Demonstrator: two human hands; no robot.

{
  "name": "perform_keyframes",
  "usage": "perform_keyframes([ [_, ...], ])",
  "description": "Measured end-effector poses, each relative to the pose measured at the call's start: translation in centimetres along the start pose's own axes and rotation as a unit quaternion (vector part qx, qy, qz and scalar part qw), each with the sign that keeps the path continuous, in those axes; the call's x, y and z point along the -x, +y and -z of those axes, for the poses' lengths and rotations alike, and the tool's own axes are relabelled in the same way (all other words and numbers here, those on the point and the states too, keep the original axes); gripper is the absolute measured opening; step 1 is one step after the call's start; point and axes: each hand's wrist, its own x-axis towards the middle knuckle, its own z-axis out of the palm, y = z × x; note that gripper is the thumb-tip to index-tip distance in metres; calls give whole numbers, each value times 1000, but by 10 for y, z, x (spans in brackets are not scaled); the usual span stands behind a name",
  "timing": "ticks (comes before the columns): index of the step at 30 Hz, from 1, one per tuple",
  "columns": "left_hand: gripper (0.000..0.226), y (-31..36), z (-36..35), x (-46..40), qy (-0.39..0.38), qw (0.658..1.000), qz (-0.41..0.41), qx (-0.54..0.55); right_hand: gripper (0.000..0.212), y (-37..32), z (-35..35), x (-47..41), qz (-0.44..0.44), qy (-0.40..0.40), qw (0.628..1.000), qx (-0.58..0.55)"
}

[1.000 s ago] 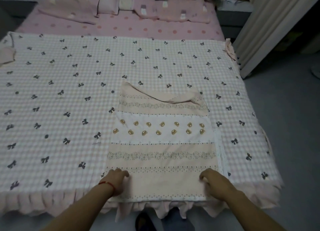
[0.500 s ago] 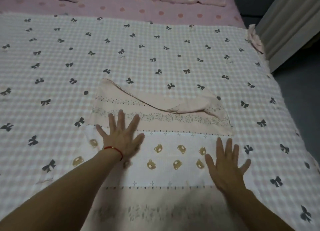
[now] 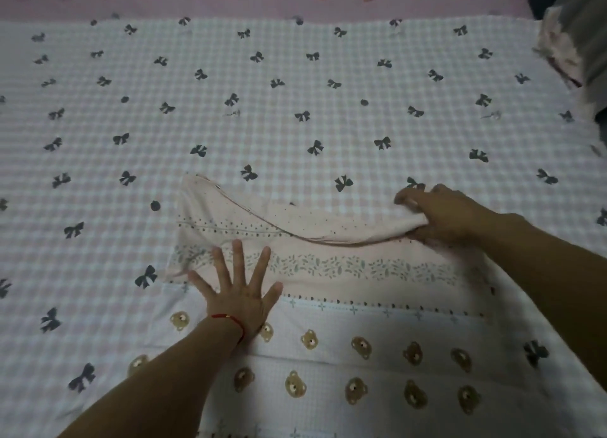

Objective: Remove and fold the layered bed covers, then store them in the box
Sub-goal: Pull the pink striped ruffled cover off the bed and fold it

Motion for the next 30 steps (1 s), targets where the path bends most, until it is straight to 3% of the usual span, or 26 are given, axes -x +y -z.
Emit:
perform_keyframes([
  [3,70,0,-1,-2,1,1000,4,-9,36,14,7,2,-83,17,985,-151],
  [6,70,1,3,0,-2,1000,2,-7,35,26,2,14,-145,57,957,-244],
  [9,71,0,11,3,-19,1000,-1,-7,35,16,1,16,-182,120,958,-186],
  [13,72,-2,24,2,-51,999,-9,3,54,-13,-12,42,-191,264,940,-105],
  [17,73,-7,33,6,-63,997,-24,24,52,-45,-84,111,-122,229,965,-23],
  [20,65,-17,36,23,-2,997,-56,54,58,-74,-149,190,-126,194,972,-22],
  [22,55,-25,33,44,88,990,-78,78,61,-92,-184,245,-176,223,956,-66],
  [25,50,-44,4,120,196,971,-59,122,73,-120,-224,325,-314,197,907,-202],
  [30,61,-92,-81,261,145,977,54,147,96,-144,-244,380,-402,192,829,-339],
])
